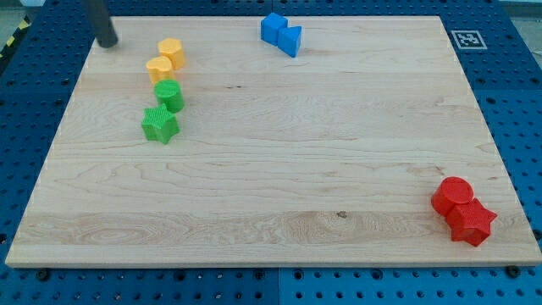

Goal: Slide the yellow heart bottom of the yellow hexagon

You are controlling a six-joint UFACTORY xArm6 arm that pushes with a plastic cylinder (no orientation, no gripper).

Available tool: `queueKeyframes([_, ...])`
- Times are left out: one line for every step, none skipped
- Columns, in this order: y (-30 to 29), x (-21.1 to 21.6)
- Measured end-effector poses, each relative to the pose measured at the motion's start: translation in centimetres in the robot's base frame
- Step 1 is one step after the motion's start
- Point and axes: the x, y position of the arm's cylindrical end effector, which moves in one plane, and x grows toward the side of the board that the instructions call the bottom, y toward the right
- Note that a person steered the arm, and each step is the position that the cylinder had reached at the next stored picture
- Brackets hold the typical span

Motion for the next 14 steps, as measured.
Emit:
queueKeyframes([-0.8, 2.0])
queueKeyframes([-0.8, 3.6])
queueKeyframes([0.6, 4.0])
queueKeyframes([3.1, 4.2])
queueKeyframes([5.5, 5.1])
queueKeyframes([6.1, 6.1])
queueKeyframes([6.1, 6.7])
queueKeyframes([6.2, 6.8])
queueKeyframes([6.6, 6.8])
queueKeyframes([7.4, 6.8])
queueKeyframes([7.6, 6.9])
queueKeyframes([8.6, 6.9])
queueKeyframes([9.0, 7.4])
queueKeyframes([8.7, 8.3])
